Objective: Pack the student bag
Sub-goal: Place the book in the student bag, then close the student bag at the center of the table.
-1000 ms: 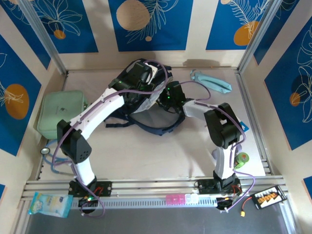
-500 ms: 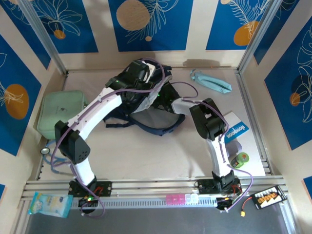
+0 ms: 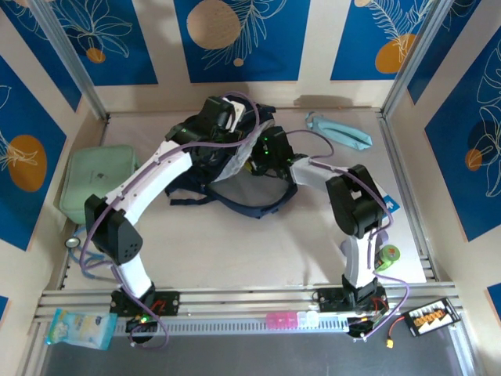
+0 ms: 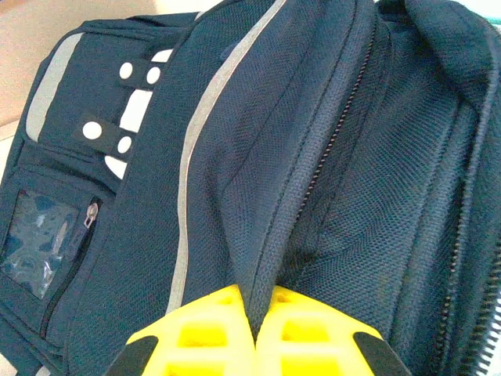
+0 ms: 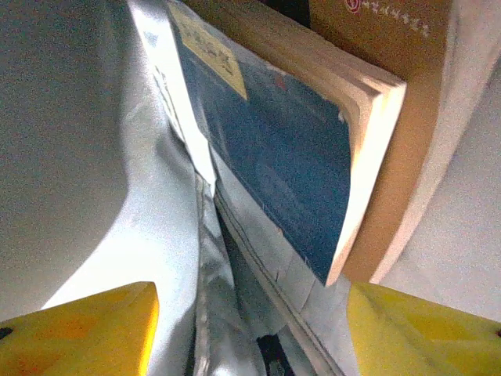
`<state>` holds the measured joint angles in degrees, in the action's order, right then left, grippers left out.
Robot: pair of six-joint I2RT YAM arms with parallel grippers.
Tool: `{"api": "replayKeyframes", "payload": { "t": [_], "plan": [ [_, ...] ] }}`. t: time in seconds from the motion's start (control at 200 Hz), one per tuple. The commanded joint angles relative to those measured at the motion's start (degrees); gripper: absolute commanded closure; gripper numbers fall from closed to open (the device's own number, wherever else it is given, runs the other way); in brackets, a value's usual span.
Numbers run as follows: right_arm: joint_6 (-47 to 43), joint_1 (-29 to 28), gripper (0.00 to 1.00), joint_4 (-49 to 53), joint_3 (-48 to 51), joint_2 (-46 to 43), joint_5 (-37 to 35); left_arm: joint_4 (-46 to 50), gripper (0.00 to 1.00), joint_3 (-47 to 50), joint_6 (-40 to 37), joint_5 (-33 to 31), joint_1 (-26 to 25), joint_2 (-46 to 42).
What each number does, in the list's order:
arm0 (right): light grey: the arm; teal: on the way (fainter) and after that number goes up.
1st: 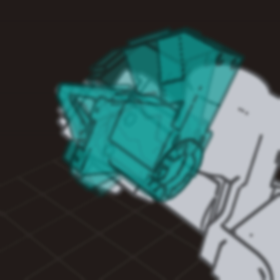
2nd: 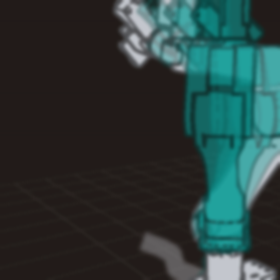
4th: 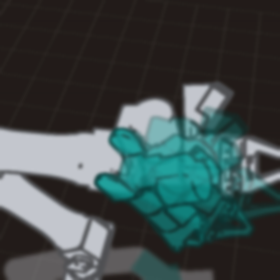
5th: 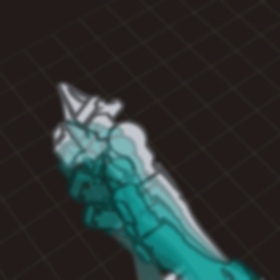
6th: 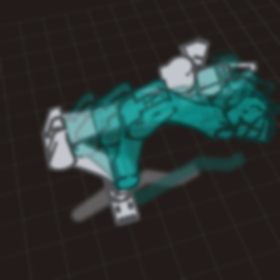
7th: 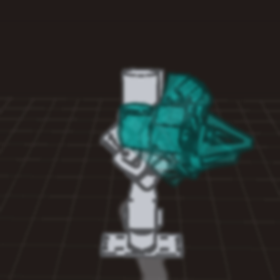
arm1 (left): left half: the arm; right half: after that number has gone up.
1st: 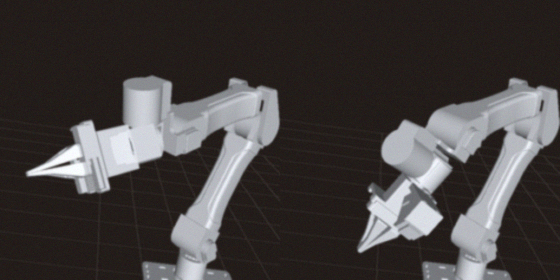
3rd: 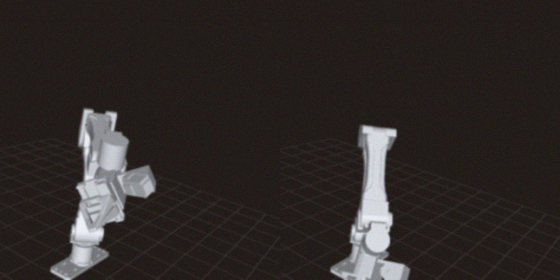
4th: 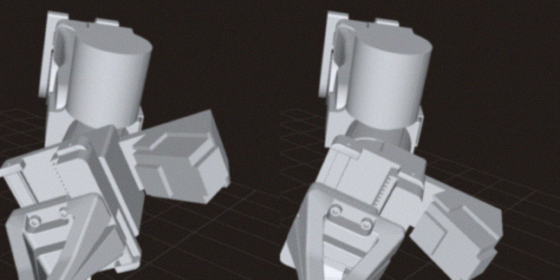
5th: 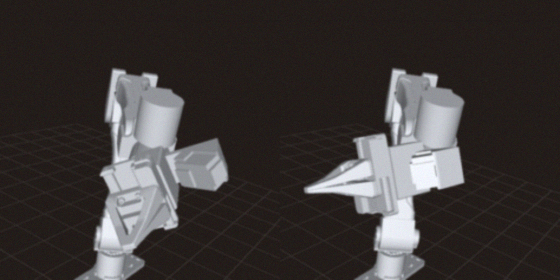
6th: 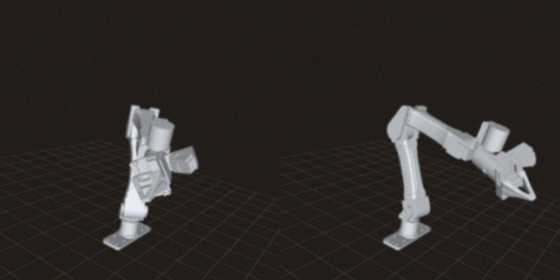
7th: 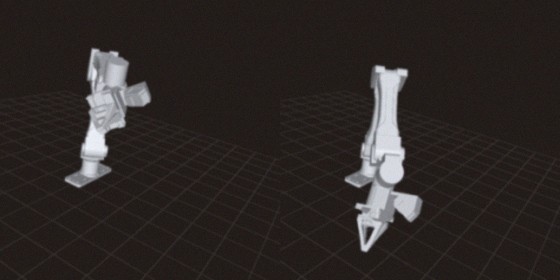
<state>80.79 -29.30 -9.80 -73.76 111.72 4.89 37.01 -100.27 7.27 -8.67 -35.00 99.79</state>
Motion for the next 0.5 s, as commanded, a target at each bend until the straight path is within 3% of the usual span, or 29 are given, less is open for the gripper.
{"api": "replayKeyframes", "payload": {
  "t": [0.0,0.265,0.495],
  "plan": [
    [-1.68,0.03,0.36,5.22,2.36,-4.77,0.49,-6.67,1.0,0.31,1.5,0.76,1.15,-4.31],
    [-5.84,0.03,0.37,7.04,13.02,-17.51,-0.85,-9.01,1.0,8.2,-2.34,0.46,2.84,-5.11],
    [-9.52,-0.5,0.37,20.29,24.29,-32.64,-13.88,-11.49,1.0,20.11,-4.91,1.6,5.62,-8.03]
  ]
}}
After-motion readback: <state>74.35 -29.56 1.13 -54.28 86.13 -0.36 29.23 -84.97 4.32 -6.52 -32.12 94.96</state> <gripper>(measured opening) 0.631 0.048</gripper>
